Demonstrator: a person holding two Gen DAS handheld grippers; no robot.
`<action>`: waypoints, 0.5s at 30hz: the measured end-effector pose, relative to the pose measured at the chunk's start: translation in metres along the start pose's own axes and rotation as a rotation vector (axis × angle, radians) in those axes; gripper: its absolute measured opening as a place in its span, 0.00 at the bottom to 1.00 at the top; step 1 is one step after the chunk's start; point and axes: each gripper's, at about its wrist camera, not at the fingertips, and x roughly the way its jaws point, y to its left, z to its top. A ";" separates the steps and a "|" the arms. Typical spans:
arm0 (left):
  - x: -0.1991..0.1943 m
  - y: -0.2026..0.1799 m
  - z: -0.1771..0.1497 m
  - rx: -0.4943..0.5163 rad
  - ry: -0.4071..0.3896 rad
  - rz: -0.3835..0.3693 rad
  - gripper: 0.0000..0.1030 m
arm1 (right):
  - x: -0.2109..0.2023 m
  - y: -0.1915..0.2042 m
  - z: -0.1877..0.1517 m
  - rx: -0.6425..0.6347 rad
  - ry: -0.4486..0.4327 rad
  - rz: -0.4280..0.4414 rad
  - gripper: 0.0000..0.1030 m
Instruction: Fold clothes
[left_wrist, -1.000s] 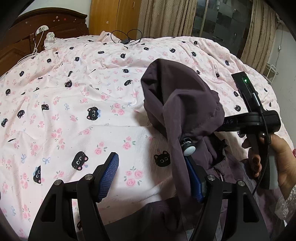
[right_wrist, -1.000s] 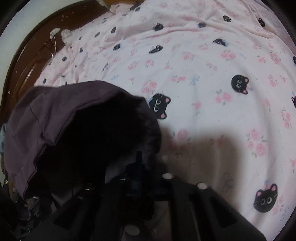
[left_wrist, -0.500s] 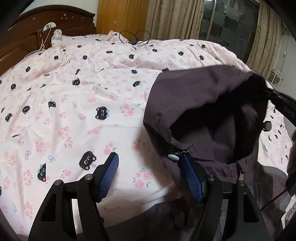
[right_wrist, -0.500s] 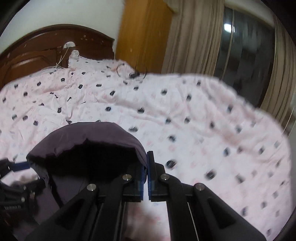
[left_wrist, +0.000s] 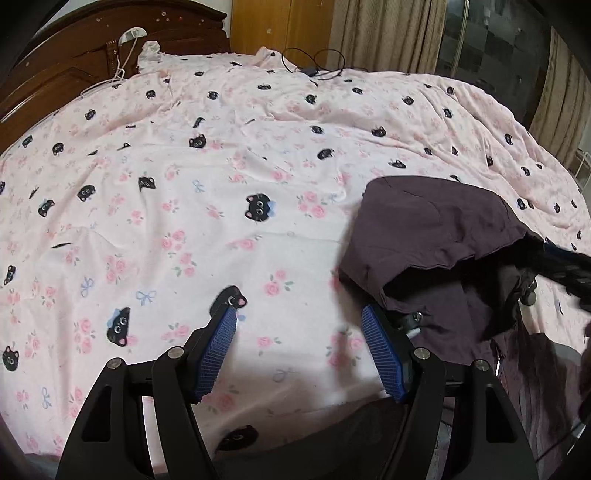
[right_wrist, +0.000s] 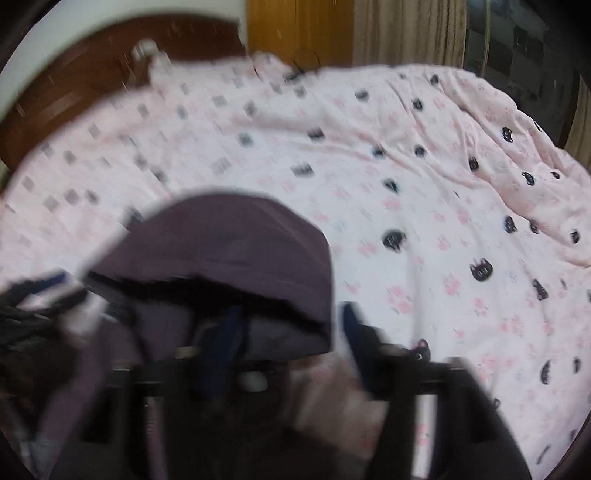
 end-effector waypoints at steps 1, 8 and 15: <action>-0.002 0.001 0.001 -0.007 -0.009 -0.003 0.64 | -0.011 0.000 0.003 0.009 -0.029 0.041 0.71; -0.019 0.010 0.011 -0.082 -0.110 -0.070 0.64 | -0.046 0.005 0.040 0.043 -0.144 0.147 0.71; -0.017 -0.009 0.011 -0.005 -0.128 -0.092 0.64 | 0.052 0.019 0.057 0.111 0.091 0.232 0.67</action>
